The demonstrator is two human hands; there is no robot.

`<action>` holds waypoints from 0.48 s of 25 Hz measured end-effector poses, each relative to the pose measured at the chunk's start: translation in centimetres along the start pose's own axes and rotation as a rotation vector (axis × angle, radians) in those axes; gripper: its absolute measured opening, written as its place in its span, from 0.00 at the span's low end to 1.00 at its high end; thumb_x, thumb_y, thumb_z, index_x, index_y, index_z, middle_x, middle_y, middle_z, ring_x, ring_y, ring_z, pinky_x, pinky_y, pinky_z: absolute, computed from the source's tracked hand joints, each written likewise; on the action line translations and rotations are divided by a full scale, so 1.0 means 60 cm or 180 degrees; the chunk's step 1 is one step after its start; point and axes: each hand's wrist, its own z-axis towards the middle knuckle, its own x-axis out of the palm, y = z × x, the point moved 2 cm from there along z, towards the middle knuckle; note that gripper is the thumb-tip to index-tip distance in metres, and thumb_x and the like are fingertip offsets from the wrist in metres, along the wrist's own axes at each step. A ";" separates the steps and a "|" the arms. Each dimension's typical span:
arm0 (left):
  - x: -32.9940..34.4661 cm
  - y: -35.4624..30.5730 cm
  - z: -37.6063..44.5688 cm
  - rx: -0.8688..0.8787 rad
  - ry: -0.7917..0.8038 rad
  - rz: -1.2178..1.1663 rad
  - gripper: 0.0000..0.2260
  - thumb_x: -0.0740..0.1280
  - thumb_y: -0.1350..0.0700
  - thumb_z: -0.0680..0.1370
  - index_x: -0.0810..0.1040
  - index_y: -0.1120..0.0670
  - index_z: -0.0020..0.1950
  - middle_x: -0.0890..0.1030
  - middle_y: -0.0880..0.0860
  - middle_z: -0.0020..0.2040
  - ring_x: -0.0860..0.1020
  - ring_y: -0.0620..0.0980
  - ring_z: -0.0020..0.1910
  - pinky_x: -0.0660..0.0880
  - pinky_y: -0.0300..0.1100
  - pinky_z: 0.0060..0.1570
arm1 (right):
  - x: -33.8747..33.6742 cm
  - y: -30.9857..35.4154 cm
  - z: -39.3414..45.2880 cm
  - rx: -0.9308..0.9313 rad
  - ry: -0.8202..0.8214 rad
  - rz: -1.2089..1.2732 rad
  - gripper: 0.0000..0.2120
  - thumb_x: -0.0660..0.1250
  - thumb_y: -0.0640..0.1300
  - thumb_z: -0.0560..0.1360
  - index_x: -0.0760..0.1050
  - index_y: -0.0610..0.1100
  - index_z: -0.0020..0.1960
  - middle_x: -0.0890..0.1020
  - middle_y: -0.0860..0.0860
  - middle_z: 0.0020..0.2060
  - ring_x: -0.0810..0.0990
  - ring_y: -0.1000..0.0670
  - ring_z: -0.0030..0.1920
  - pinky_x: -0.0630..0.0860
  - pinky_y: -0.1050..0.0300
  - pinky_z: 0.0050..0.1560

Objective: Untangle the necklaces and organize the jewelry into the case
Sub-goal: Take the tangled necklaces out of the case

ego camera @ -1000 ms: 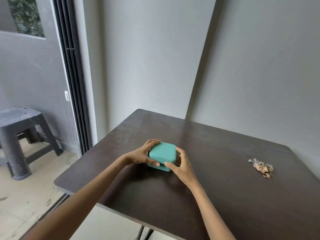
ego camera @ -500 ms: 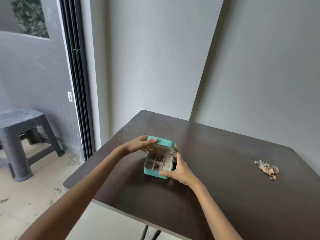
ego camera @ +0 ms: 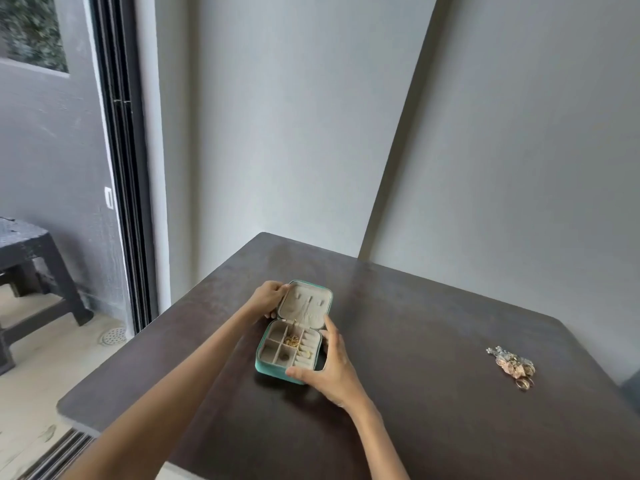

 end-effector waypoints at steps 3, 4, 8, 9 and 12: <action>0.000 0.008 0.001 0.0002 -0.0197 -0.0085 0.09 0.62 0.50 0.80 0.75 0.55 0.47 0.75 0.52 0.31 0.69 0.42 0.15 0.67 0.35 0.17 | 0.002 -0.001 0.000 0.0009 -0.0016 -0.0056 0.54 0.75 0.63 0.61 0.45 0.57 0.75 0.59 0.61 0.65 0.64 0.58 0.66 0.65 0.60 0.65; 0.001 0.009 -0.001 0.0020 -0.0239 -0.0113 0.08 0.63 0.51 0.80 0.75 0.55 0.48 0.77 0.53 0.33 0.70 0.42 0.16 0.67 0.34 0.16 | 0.001 -0.001 0.000 0.0010 -0.0016 -0.0076 0.53 0.75 0.63 0.61 0.46 0.57 0.75 0.59 0.62 0.64 0.64 0.59 0.65 0.65 0.61 0.64; -0.004 0.011 -0.016 0.0084 -0.0382 -0.0157 0.08 0.64 0.53 0.79 0.75 0.58 0.52 0.79 0.54 0.41 0.73 0.47 0.23 0.69 0.34 0.18 | 0.005 0.004 -0.003 -0.0006 -0.0028 -0.0136 0.52 0.74 0.64 0.61 0.48 0.57 0.75 0.59 0.63 0.63 0.63 0.60 0.64 0.65 0.61 0.64; -0.007 0.013 -0.023 0.0098 -0.0415 -0.0193 0.08 0.64 0.54 0.79 0.75 0.58 0.53 0.79 0.53 0.42 0.73 0.47 0.25 0.69 0.34 0.19 | 0.007 0.007 -0.004 0.0000 -0.0007 -0.0123 0.53 0.73 0.65 0.60 0.48 0.56 0.75 0.59 0.62 0.63 0.63 0.60 0.64 0.65 0.60 0.65; -0.012 0.024 -0.039 0.0165 -0.0460 -0.0277 0.07 0.66 0.54 0.78 0.75 0.56 0.53 0.80 0.52 0.44 0.74 0.47 0.29 0.69 0.35 0.21 | 0.003 0.006 -0.003 -0.0033 -0.0016 0.0100 0.52 0.69 0.71 0.59 0.51 0.55 0.74 0.61 0.59 0.64 0.64 0.59 0.66 0.63 0.61 0.66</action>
